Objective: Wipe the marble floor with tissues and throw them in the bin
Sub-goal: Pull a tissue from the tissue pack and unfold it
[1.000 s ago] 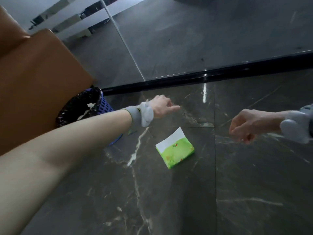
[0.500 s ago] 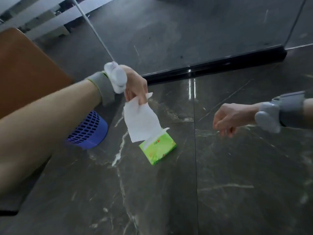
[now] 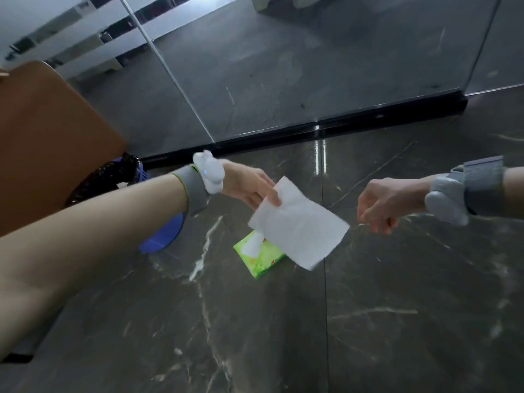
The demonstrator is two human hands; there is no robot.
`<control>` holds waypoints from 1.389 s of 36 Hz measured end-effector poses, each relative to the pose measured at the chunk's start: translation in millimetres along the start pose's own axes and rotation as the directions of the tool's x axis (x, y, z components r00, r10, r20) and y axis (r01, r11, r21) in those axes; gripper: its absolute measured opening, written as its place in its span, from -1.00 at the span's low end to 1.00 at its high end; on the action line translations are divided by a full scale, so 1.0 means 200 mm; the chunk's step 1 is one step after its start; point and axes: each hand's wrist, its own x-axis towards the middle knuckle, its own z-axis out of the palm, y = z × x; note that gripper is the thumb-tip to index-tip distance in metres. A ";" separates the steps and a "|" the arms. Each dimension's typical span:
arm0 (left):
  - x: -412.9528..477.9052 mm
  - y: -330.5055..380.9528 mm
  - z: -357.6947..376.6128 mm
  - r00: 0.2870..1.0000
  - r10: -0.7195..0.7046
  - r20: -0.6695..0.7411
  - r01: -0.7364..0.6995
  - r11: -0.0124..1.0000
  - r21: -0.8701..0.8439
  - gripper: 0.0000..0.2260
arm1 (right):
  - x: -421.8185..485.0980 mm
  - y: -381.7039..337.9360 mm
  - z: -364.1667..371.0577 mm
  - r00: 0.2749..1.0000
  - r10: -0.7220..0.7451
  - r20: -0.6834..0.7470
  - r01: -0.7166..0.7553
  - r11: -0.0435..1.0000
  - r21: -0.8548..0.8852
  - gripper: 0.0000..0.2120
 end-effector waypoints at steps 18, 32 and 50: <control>0.04 -0.08 0.21 0.697 0.143 -0.702 0.385 0.752 0.535 -0.83 | -0.12 0.03 -0.07 1.000 0.028 -0.010 -0.029 0.998 -0.050 -0.88; -0.14 0.45 0.05 0.517 0.342 -0.785 0.184 0.851 0.492 -0.88 | -0.30 0.05 -0.08 0.994 0.072 -0.078 -0.078 0.994 -0.075 -0.91; 0.12 1.77 0.88 0.636 0.739 -0.221 -0.647 0.667 0.369 -0.56 | -1.12 0.81 -0.37 0.642 0.397 -0.656 -0.251 0.917 0.309 -0.56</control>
